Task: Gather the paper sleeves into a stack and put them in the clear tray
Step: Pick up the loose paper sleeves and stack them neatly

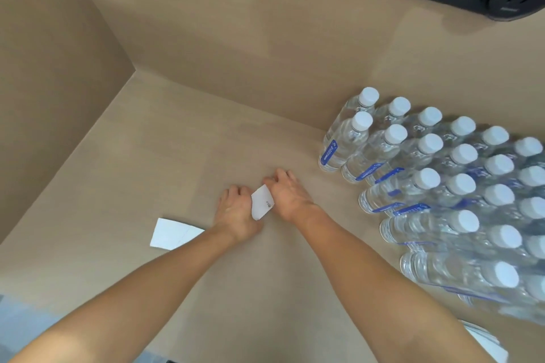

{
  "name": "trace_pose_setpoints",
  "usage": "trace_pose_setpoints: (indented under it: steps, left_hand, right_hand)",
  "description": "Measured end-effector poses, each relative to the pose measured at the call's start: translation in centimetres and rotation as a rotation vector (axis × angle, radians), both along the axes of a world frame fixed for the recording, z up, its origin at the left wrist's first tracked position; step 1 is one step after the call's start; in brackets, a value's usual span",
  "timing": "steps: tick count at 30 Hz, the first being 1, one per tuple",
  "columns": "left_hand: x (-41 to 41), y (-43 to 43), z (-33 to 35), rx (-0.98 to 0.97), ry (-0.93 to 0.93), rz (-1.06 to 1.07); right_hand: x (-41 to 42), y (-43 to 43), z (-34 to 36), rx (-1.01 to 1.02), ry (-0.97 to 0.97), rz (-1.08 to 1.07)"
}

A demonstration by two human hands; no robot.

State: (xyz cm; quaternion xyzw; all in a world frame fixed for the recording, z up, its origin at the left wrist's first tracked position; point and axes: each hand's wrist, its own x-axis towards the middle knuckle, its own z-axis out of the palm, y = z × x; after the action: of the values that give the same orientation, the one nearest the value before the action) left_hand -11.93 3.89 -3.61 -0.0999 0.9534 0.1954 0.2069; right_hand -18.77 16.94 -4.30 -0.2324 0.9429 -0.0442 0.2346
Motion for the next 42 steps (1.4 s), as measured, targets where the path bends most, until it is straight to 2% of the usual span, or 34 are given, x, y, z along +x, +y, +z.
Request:
trace_pose_setpoints:
  steps: [1, 6, 9, 12, 18, 28, 42]
  left_hand:
    - [-0.1, -0.3, 0.1, -0.017, 0.000, -0.034]
    - [-0.5, -1.6, 0.8, -0.052, 0.024, -0.191]
    - [0.1, -2.4, 1.2, -0.053, 0.033, -0.348]
    - [1.0, -3.4, 1.7, -0.099, 0.048, -0.518]
    - [2.8, -8.7, 4.6, -0.121, 0.136, -0.650]
    - [6.7, -20.5, 6.2, -0.229, 0.096, -0.565]
    - [8.0, -19.3, 3.4, -0.154, 0.106, -0.532]
  right_hand:
    - [0.6, 0.0, 0.3, -0.021, -0.060, -0.076]
    - [6.7, -0.1, 0.7, -0.004, 0.005, -0.252]
    - [10.1, -0.6, 1.0, 0.003, -0.027, -0.362]
    - [11.9, -1.4, 1.7, 0.021, -0.026, -0.412]
    - [13.9, -5.1, 4.3, -0.041, 0.008, -0.487]
    - [16.3, -16.3, 6.0, -0.087, 0.018, -0.377]
    - [16.7, -14.9, 4.7, -0.032, 0.000, -0.391]
